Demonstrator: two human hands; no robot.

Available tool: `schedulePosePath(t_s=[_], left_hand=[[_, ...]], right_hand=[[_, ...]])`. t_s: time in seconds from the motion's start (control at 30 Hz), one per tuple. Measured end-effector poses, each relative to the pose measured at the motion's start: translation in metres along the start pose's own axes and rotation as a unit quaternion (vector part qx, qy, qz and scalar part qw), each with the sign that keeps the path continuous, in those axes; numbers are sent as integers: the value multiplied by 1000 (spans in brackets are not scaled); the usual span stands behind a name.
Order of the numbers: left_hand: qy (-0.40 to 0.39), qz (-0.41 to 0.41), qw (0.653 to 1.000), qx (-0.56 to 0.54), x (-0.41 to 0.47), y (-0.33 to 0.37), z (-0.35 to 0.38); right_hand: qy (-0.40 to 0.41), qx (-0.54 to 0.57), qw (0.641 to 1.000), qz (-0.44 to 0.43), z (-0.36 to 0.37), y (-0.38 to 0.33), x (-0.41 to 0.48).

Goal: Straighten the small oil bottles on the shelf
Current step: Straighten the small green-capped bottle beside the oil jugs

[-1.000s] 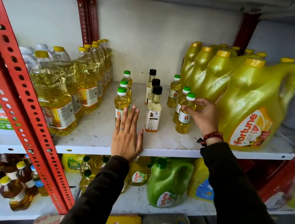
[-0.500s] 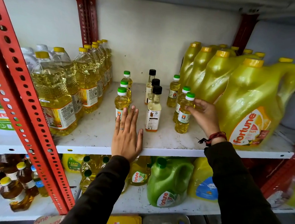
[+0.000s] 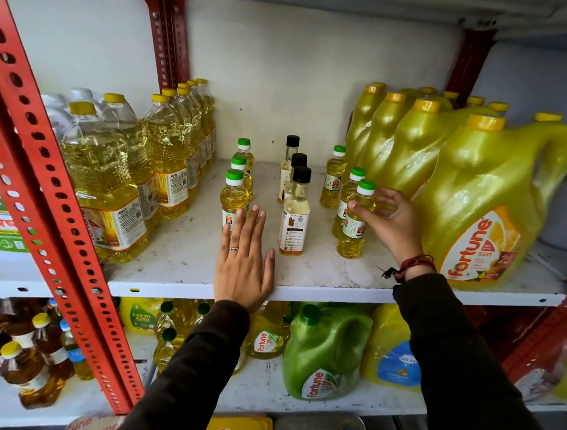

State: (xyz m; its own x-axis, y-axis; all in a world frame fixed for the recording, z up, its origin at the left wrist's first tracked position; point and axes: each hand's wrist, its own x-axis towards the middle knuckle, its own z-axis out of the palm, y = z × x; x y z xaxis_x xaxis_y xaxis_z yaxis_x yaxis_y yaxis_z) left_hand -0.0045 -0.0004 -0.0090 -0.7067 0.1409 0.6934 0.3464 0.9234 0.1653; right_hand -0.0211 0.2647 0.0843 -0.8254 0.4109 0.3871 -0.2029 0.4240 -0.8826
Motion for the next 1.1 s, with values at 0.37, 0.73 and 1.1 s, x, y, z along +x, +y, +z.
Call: schedulePosePath(t_s=[0.37,0.73,1.1], left_hand=[[10,2,1000,0,1,0,0],[19,-1,1000,-3,0,0,3],[25,-3,1000,-15,1,1,1]], right_hand=[[-32,-8,999,-1,-10,-1,-8],[-18,-10,1000,-12,-40,-9,-52],[-6,-12,1000,-21,-49,-16,-65]])
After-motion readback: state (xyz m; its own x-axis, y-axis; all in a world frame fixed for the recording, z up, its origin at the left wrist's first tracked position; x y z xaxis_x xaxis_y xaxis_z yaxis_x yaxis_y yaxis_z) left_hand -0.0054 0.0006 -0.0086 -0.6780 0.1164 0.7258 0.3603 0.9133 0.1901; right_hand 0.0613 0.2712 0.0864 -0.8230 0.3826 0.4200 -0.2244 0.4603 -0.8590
